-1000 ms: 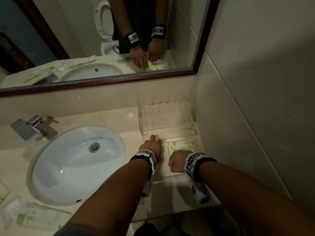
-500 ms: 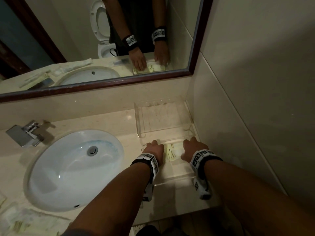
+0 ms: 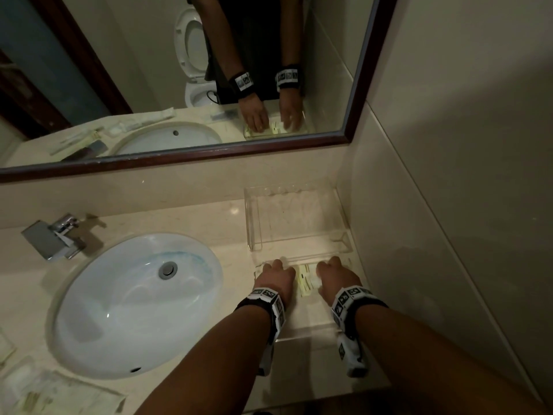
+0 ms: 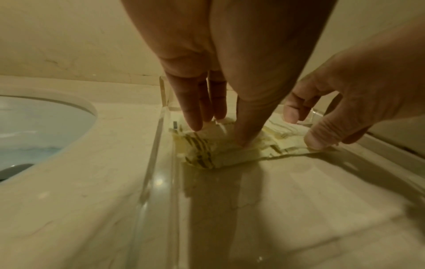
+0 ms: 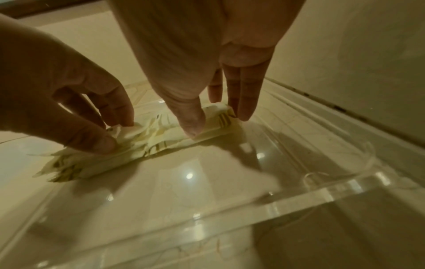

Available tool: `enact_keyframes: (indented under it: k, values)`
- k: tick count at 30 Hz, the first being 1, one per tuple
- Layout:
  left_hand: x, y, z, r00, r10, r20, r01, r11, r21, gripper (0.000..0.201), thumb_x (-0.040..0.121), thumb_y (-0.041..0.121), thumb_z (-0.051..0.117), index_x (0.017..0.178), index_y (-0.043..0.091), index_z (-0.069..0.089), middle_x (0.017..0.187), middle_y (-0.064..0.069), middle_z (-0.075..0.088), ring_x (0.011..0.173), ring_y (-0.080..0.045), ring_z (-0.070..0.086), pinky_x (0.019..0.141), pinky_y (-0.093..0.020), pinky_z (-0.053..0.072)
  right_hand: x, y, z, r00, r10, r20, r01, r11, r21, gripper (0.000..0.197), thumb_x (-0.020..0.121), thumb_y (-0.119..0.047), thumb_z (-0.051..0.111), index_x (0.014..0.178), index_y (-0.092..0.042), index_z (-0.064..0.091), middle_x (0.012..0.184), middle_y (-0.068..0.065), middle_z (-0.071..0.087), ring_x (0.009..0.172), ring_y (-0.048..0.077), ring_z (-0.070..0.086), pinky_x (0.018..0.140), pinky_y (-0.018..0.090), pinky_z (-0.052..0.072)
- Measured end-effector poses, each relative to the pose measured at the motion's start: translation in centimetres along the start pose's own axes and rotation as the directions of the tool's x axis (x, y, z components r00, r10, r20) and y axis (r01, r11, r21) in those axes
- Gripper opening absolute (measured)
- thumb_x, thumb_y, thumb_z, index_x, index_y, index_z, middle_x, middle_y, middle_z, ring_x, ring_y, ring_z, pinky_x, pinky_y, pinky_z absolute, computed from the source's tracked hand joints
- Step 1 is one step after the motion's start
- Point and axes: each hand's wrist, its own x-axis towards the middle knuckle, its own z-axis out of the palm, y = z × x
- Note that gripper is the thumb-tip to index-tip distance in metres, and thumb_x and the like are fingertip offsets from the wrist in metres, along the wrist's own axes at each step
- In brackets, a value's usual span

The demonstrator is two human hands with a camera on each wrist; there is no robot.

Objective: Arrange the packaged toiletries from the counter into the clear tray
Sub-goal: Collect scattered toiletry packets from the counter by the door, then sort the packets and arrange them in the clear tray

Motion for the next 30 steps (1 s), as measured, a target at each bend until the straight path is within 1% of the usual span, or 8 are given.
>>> enact_keyframes:
  k: [3, 9, 14, 18, 20, 25, 28, 30]
  values:
    - [-0.2, -0.1, 0.0, 1.0, -0.01, -0.004, 0.01, 1.0, -0.018, 0.039, 0.092, 0.01, 0.049, 0.131, 0.013, 0.051, 0.134, -0.017, 0.041, 0.126, -0.04, 0.039, 0.101, -0.049, 0.045, -0.3, -0.1, -0.2, 1.0, -0.017, -0.001, 0.017, 1.0, -0.019, 0.035, 0.091, -0.019, 0.058, 0.125, -0.019, 0.051, 0.13, 0.011, 0.04, 0.103, 0.03, 0.06, 0.085, 0.041, 0.055]
    - [-1.3, -0.6, -1.0, 0.998, -0.018, -0.059, 0.013, 0.997, -0.078, 0.045, 0.088, 0.026, 0.06, 0.132, 0.018, 0.053, 0.133, -0.012, 0.045, 0.124, -0.033, 0.041, 0.101, -0.042, 0.044, -1.3, -1.1, -2.9, 0.998, -0.007, 0.062, 0.017, 0.988, -0.156, 0.048, 0.084, -0.048, 0.061, 0.125, -0.024, 0.055, 0.127, 0.007, 0.043, 0.114, 0.028, 0.049, 0.089, 0.04, 0.048]
    - [-3.1, -2.2, -3.1, 0.984, -0.068, -0.165, 0.046, 0.99, -0.137, 0.048, 0.089, 0.037, 0.063, 0.133, 0.021, 0.053, 0.133, -0.01, 0.045, 0.124, -0.031, 0.043, 0.099, -0.04, 0.044, -1.6, -2.9, -5.9, 0.998, -0.064, 0.022, 0.067, 0.98, -0.189, 0.053, 0.084, -0.055, 0.056, 0.126, -0.024, 0.057, 0.126, 0.006, 0.049, 0.117, 0.027, 0.049, 0.094, 0.041, 0.047]
    - [-5.7, -4.4, -3.7, 0.948, -0.192, -0.252, 0.126, 0.959, -0.255, 0.046, 0.089, 0.04, 0.061, 0.132, 0.024, 0.054, 0.133, -0.008, 0.047, 0.124, -0.029, 0.045, 0.097, -0.039, 0.044, -1.9, -5.4, -7.8, 0.989, -0.145, -0.021, 0.137, 0.965, -0.223, 0.056, 0.082, -0.06, 0.051, 0.127, -0.026, 0.057, 0.124, 0.004, 0.052, 0.114, 0.026, 0.052, 0.093, 0.042, 0.049]
    - [-7.3, -6.0, -3.5, 0.918, -0.281, -0.278, 0.187, 0.928, -0.321, 0.046, 0.09, 0.043, 0.059, 0.132, 0.024, 0.054, 0.133, -0.008, 0.048, 0.123, -0.028, 0.046, 0.097, -0.038, 0.044, -2.1, -7.2, -8.5, 0.98, -0.197, -0.037, 0.183, 0.955, -0.233, 0.056, 0.083, -0.06, 0.051, 0.128, -0.028, 0.057, 0.123, 0.002, 0.052, 0.112, 0.025, 0.053, 0.092, 0.041, 0.049]
    - [-11.8, -10.8, -3.0, 0.838, -0.475, -0.269, 0.323, 0.829, -0.457, 0.046, 0.09, 0.045, 0.057, 0.131, 0.023, 0.056, 0.133, -0.008, 0.049, 0.123, -0.029, 0.049, 0.099, -0.038, 0.046, -2.5, -12.5, -9.0, 0.944, -0.321, -0.078, 0.293, 0.922, -0.253, 0.052, 0.084, -0.058, 0.053, 0.127, -0.028, 0.058, 0.121, 0.003, 0.055, 0.111, 0.025, 0.056, 0.088, 0.038, 0.049]
    - [-14.2, -14.0, -2.6, 0.795, -0.548, -0.258, 0.374, 0.779, -0.503, 0.047, 0.09, 0.046, 0.056, 0.131, 0.023, 0.057, 0.136, -0.008, 0.051, 0.127, -0.029, 0.047, 0.103, -0.037, 0.043, -3.4, -15.5, -8.3, 0.916, -0.391, -0.088, 0.358, 0.897, -0.259, 0.05, 0.086, -0.054, 0.053, 0.126, -0.024, 0.059, 0.121, 0.006, 0.056, 0.11, 0.028, 0.057, 0.087, 0.039, 0.049]
    - [-15.2, -15.7, -1.7, 0.768, -0.586, -0.258, 0.393, 0.75, -0.531, 0.047, 0.088, 0.047, 0.059, 0.129, 0.025, 0.06, 0.135, -0.006, 0.055, 0.125, -0.027, 0.051, 0.105, -0.036, 0.043, -4.3, -16.9, -7.4, 0.896, -0.438, -0.068, 0.411, 0.879, -0.241, 0.048, 0.088, -0.05, 0.054, 0.127, -0.022, 0.059, 0.122, 0.009, 0.056, 0.11, 0.031, 0.058, 0.089, 0.04, 0.049]
